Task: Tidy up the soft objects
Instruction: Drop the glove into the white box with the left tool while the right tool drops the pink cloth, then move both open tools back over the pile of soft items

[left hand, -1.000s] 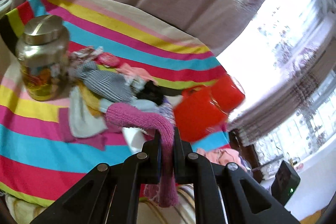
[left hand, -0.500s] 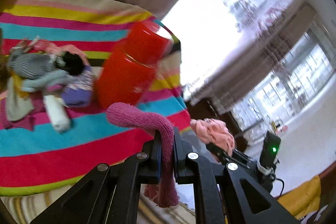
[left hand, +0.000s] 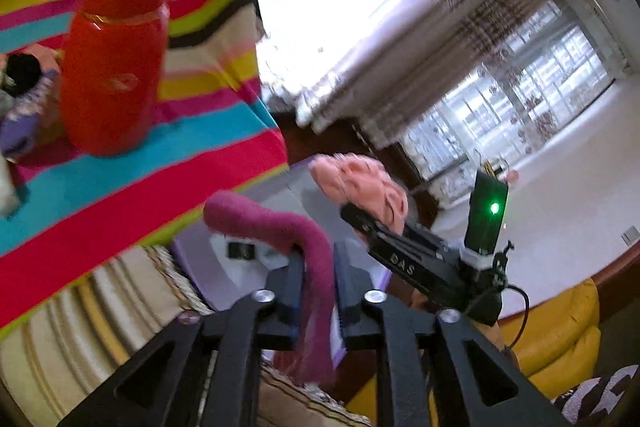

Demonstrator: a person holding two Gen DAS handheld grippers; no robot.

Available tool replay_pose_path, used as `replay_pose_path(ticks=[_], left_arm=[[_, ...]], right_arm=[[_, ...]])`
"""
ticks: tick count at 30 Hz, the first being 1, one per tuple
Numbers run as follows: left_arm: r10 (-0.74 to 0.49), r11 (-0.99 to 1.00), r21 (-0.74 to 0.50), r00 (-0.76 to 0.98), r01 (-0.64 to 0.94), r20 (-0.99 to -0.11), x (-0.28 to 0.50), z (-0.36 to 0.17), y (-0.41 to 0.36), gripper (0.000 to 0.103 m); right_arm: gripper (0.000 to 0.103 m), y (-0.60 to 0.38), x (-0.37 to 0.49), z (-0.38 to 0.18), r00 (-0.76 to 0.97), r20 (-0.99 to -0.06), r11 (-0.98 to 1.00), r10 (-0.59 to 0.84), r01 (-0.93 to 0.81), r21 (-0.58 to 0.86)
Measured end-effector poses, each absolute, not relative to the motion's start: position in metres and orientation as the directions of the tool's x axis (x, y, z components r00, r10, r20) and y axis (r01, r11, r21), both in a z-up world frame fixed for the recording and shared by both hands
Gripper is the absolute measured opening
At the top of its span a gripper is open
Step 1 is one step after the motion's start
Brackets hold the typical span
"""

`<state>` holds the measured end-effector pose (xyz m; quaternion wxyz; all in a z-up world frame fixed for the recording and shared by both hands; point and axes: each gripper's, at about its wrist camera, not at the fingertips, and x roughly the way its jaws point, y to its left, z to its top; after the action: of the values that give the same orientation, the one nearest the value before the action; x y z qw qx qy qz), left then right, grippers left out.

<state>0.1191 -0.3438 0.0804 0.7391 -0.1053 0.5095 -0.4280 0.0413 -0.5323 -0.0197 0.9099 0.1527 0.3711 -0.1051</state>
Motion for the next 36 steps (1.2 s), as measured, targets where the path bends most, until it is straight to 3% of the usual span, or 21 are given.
replay_pose_path(ticks=[1,3,22,36], left_arm=[[-0.739,0.61,-0.59,0.109,0.529,-0.665,0.117,0.078,-0.347,0.036],[-0.738,0.609,-0.587,0.109,0.533,-0.666,0.114,0.079,-0.349,0.044],[-0.721,0.675,-0.607,0.199,0.419,-0.664,0.134,0.065,-0.291,0.045],[-0.673,0.738,-0.628,0.341,0.247,-0.656,0.158,0.051,-0.193,0.045]], right_arm=[[0.058,-0.534,0.039,-0.019,0.707,-0.703,0.93,-0.083,0.308,0.2],[0.061,-0.537,0.036,-0.017,0.713,-0.694,0.93,-0.094,0.313,0.195],[0.066,-0.512,0.046,-0.011,0.709,-0.703,0.949,-0.058,0.258,0.182],[0.067,-0.425,0.076,0.008,0.719,-0.692,0.986,0.069,0.054,0.155]])
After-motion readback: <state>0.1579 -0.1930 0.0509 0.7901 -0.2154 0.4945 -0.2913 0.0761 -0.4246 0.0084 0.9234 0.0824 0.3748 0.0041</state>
